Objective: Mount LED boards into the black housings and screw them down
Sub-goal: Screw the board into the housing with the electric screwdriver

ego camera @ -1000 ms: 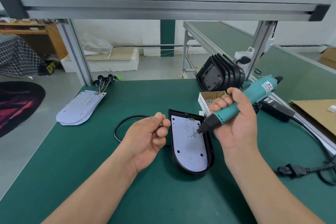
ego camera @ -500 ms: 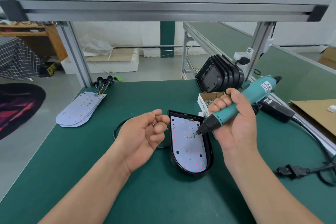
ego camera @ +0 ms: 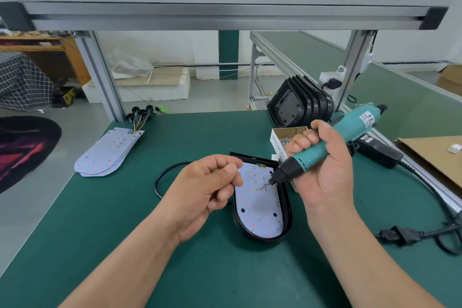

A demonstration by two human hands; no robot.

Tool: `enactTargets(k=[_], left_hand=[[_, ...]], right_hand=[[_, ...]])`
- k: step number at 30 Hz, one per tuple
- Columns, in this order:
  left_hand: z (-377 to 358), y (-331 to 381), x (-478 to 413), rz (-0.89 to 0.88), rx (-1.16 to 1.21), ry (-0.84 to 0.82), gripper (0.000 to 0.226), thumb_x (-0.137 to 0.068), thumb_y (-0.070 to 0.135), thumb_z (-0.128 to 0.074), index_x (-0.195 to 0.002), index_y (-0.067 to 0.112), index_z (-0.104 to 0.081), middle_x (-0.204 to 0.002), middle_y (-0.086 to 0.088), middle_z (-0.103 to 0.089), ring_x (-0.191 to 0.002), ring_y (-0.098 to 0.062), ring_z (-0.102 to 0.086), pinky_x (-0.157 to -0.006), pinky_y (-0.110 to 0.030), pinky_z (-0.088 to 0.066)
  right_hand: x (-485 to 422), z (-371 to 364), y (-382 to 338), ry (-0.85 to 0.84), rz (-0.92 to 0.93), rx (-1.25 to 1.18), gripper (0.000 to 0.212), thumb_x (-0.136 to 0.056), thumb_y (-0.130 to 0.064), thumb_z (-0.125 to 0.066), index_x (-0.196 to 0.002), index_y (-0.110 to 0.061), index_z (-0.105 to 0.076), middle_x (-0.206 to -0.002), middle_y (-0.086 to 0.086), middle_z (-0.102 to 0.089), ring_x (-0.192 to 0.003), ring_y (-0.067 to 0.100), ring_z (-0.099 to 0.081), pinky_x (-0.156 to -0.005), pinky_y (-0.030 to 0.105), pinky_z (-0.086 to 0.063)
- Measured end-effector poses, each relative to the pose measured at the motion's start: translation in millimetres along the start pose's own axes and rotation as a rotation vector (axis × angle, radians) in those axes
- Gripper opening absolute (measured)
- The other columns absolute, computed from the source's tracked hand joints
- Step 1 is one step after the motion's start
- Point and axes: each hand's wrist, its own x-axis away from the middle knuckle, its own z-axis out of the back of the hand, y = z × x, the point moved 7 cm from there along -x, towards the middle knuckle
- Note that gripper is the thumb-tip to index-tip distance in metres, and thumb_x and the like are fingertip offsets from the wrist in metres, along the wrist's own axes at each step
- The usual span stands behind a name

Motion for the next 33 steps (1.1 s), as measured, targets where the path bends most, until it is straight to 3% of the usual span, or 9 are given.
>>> enactTargets(k=[3,7,12,18,22,29,33], left_hand=[[-3.2,-4.2,1.1,-0.002,-0.056,-0.004,0.016,-0.101,0.020,-0.067,-0.101,0.004,-0.065,-0.083,-0.013,-0.068,-0.048,-0.009,-0.040,-0.042,-0.017,-0.029],[-7.8,-7.4,3.3,0.045,0.007,-0.035,0.027,-0.083,0.029,-0.079,-0.097,0.006,-0.075,-0.083,-0.011,-0.068,-0.048,-0.008,-0.041,-0.041,-0.016,-0.029],[-12.4,-11.8,5.6,0.098,0.086,-0.095,0.025,-0.087,0.018,-0.074,-0.106,0.004,-0.082,-0.088,-0.010,-0.069,-0.051,-0.007,-0.044,-0.042,-0.015,-0.033],[-15.4,-10.6,7.2,0.044,-0.119,-0.107,0.022,-0.096,0.009,-0.069,-0.117,0.004,-0.071,-0.096,-0.014,-0.076,-0.052,-0.009,-0.047,-0.045,-0.017,-0.034],[-18.0,-12.6,7.8,0.024,-0.174,-0.100,0.007,-0.105,0.002,-0.061,-0.112,0.003,-0.063,-0.095,-0.016,-0.077,-0.050,-0.010,-0.045,-0.044,-0.018,-0.032],[-23.6,-17.4,9.3,0.044,-0.102,-0.112,0.016,-0.093,0.010,-0.068,-0.107,0.007,-0.075,-0.101,-0.021,-0.077,-0.051,-0.010,-0.046,-0.045,-0.018,-0.035],[-23.3,-18.1,9.5,0.046,-0.107,-0.123,0.014,-0.102,0.002,-0.062,-0.111,0.003,-0.072,-0.102,-0.021,-0.077,-0.051,-0.010,-0.046,-0.045,-0.017,-0.036]], right_hand=[[2.0,-3.6,-3.3,-0.010,0.015,-0.020,0.011,-0.102,-0.014,-0.058,-0.092,-0.013,-0.063,-0.074,-0.003,-0.046,-0.064,0.012,-0.047,-0.062,0.025,-0.046],[4.4,-8.9,-8.4,-0.041,0.028,-0.070,0.010,-0.102,-0.015,-0.058,-0.092,-0.013,-0.062,-0.074,-0.004,-0.046,-0.065,0.011,-0.046,-0.064,0.025,-0.045],[5.5,-13.4,-12.4,-0.072,0.042,-0.072,0.010,-0.102,-0.016,-0.058,-0.093,-0.013,-0.061,-0.074,-0.005,-0.046,-0.065,0.011,-0.046,-0.065,0.024,-0.045],[6.4,-14.9,-15.4,-0.085,0.052,-0.088,0.009,-0.102,-0.017,-0.059,-0.094,-0.013,-0.061,-0.074,-0.005,-0.045,-0.065,0.011,-0.046,-0.066,0.024,-0.044],[7.0,-16.1,-15.3,-0.080,0.048,-0.100,0.008,-0.099,-0.019,-0.063,-0.095,-0.013,-0.062,-0.073,-0.006,-0.046,-0.064,0.010,-0.047,-0.064,0.024,-0.046],[9.5,-19.1,-6.4,-0.098,0.030,-0.060,0.014,-0.104,-0.019,-0.058,-0.092,-0.015,-0.063,-0.072,-0.005,-0.046,-0.063,0.010,-0.047,-0.064,0.024,-0.047],[9.7,-19.1,-4.4,-0.108,0.021,-0.052,0.016,-0.105,-0.018,-0.055,-0.091,-0.015,-0.063,-0.073,-0.005,-0.045,-0.063,0.010,-0.047,-0.063,0.024,-0.046]])
